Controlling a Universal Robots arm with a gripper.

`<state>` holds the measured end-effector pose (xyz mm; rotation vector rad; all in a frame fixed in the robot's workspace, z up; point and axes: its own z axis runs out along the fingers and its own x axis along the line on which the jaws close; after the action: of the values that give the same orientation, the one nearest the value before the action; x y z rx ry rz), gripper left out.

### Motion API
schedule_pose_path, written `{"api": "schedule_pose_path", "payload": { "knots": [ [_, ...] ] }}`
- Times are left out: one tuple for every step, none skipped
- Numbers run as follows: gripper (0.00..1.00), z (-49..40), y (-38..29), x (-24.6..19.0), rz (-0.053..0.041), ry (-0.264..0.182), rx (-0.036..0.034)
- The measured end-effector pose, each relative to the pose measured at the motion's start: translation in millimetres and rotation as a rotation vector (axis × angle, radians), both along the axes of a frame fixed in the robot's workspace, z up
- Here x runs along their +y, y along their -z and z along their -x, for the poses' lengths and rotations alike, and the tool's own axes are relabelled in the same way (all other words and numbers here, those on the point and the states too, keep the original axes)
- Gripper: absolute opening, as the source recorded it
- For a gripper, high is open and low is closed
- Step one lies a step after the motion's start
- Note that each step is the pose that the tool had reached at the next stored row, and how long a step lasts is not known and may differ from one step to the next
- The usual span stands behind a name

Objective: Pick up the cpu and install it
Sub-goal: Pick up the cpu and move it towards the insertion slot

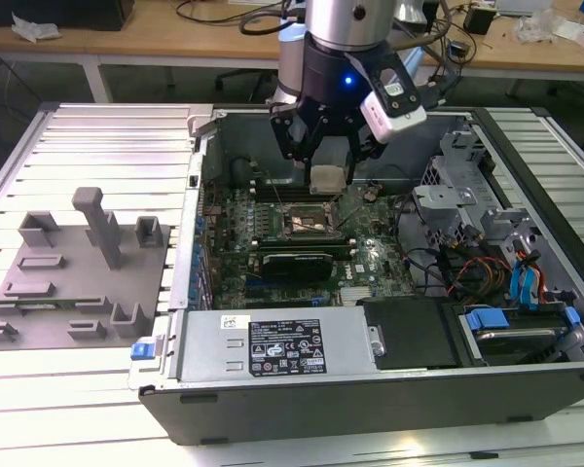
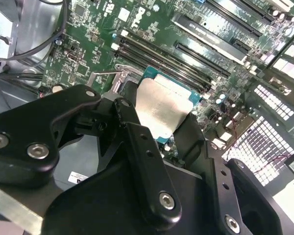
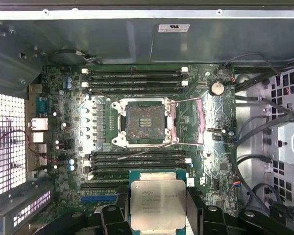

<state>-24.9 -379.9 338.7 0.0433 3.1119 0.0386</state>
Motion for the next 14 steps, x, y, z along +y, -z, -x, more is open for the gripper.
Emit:
{"api": "schedule_pose_path", "payload": {
  "knots": [
    [0.55,0.0,0.7,1.0,0.0000,0.000,0.0001],
    [0.55,0.0,1.9,2.6,-0.0001,0.000,0.0003],
    [0.55,0.0,3.2,4.2,-0.0003,0.000,0.0006],
    [0.55,0.0,4.4,5.1,-0.0007,0.000,0.0008],
    [0.55,0.0,5.3,5.7,-0.0010,0.000,0.0009],
    [0.55,0.0,7.2,7.1,-0.0013,0.000,0.0011],
    [0.55,0.0,8.9,8.2,-0.0016,0.000,0.0014],
    [0.55,0.0,10.3,9.3,-0.0018,0.000,0.0015],
    [0.55,0.0,11.1,9.9,-0.0019,0.000,0.0016],
    [0.55,0.0,12.0,10.4,-0.0019,0.000,0.0018],
    [0.55,0.0,13.0,11.2,-0.0020,0.000,0.0019],
    [0.55,0.0,13.6,11.5,-0.0020,0.000,0.0019],
    [0.55,0.0,14.4,11.9,-0.0020,0.000,0.0019],
    [0.55,0.0,15.6,12.7,-0.0018,0.000,0.0021]
  ]
}}
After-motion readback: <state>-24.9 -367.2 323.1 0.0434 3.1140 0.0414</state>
